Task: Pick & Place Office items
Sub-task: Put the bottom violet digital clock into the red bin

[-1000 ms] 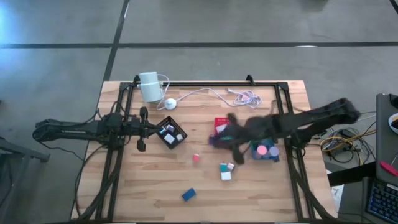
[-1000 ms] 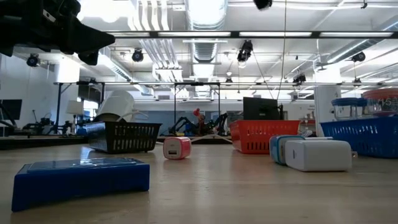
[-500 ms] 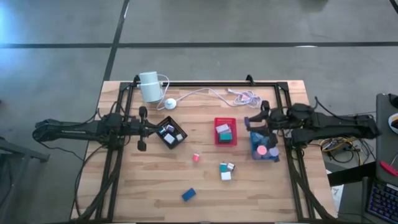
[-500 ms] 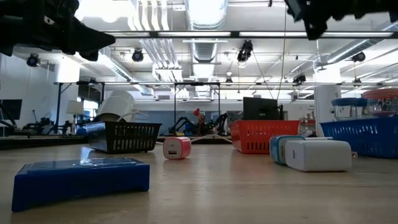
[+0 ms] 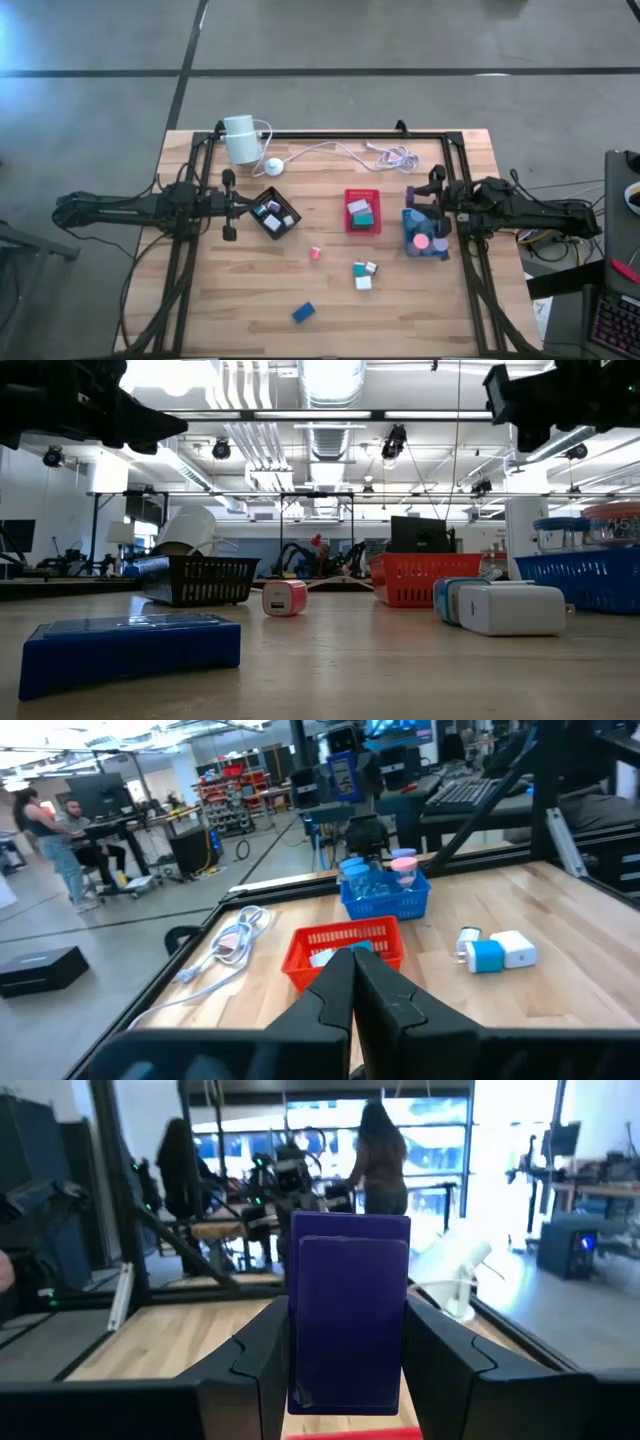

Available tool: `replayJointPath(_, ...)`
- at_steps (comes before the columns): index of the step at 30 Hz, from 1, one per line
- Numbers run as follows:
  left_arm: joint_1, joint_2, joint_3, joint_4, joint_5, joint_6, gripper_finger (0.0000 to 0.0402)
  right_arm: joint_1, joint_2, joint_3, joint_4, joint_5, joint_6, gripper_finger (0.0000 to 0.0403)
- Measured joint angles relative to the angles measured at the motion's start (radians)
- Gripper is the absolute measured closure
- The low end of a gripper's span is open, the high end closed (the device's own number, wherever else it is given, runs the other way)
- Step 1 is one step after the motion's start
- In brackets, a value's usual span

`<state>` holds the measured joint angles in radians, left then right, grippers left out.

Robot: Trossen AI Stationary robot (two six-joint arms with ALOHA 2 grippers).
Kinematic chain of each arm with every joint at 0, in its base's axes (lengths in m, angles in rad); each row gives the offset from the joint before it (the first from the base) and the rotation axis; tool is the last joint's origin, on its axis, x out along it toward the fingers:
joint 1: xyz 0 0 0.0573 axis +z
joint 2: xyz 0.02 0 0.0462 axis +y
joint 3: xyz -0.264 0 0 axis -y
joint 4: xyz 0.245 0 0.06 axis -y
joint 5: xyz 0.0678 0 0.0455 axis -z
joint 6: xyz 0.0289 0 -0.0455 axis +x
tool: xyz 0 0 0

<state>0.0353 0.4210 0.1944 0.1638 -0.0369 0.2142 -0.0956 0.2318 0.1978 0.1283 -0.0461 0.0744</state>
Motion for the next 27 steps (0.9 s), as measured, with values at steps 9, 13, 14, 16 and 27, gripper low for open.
replayJointPath(9,0.0,0.0,0.002,0.0,-0.012,0.0,0.039,0.001,-0.082,-0.114,0.092,-0.003,-0.009,0.0262)
replayJointPath(13,0.0,0.0,0.002,0.0,-0.013,0.011,0.039,0.001,-0.104,-0.144,0.094,-0.001,-0.016,0.0262)
replayJointPath(14,0.0,0.0,0.002,0.0,-0.013,0.015,0.039,0.001,-0.11,-0.15,0.095,0.005,-0.015,0.0262)
replayJointPath(16,0.0,0.0,0.002,0.0,-0.013,0.018,0.039,0.001,-0.12,-0.159,0.096,0.023,-0.008,0.0262)
replayJointPath(27,0.0,0.0,0.005,0.023,-0.013,0.027,0.039,0.0,0.108,0.116,-0.155,0.145,0.05,0.0262)
